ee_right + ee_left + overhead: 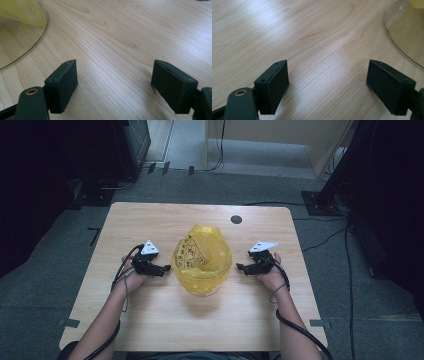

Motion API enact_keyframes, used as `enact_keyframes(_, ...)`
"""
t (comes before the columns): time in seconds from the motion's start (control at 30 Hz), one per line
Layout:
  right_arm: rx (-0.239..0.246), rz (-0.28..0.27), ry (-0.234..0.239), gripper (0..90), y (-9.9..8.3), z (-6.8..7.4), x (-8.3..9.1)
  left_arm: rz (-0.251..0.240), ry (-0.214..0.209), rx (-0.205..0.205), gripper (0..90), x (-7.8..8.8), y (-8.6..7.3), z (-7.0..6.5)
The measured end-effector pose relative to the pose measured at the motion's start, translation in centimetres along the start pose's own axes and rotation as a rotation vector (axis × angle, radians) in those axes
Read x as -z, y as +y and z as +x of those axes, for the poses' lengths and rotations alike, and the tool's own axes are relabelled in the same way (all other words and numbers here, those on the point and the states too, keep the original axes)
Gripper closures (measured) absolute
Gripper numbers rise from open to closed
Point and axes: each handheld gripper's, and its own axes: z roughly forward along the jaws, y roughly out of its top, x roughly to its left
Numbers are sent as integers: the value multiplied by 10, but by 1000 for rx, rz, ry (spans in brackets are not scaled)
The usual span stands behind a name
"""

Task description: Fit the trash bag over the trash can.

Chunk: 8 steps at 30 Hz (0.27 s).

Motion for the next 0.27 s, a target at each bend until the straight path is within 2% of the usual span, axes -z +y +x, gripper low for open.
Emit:
enact_keyframes(0.03, -1, -1, -5, 195, 0, 1, 0, -1, 35, 15, 174, 0, 0, 0)
enact_keyframes(0.07, -8, 4, -20, 147, 0, 0, 0, 0, 43, 31, 175, 0, 0, 1)
enact_keyframes(0.1, -30, 12, -34, 138, 1, 0, -2, 3, 43, 42, 175, 0, 0, 2)
enact_keyframes(0.13, -33, 12, -36, 137, 1, 0, -2, 3, 39, 51, 175, 0, 0, 3)
enact_keyframes(0.17, -33, 12, -36, 139, 1, 0, -2, 6, 11, 49, 174, 1, -1, 4)
enact_keyframes(0.27, -38, 12, -36, 144, 1, -1, -1, 7, -9, 22, 172, 1, -1, 2)
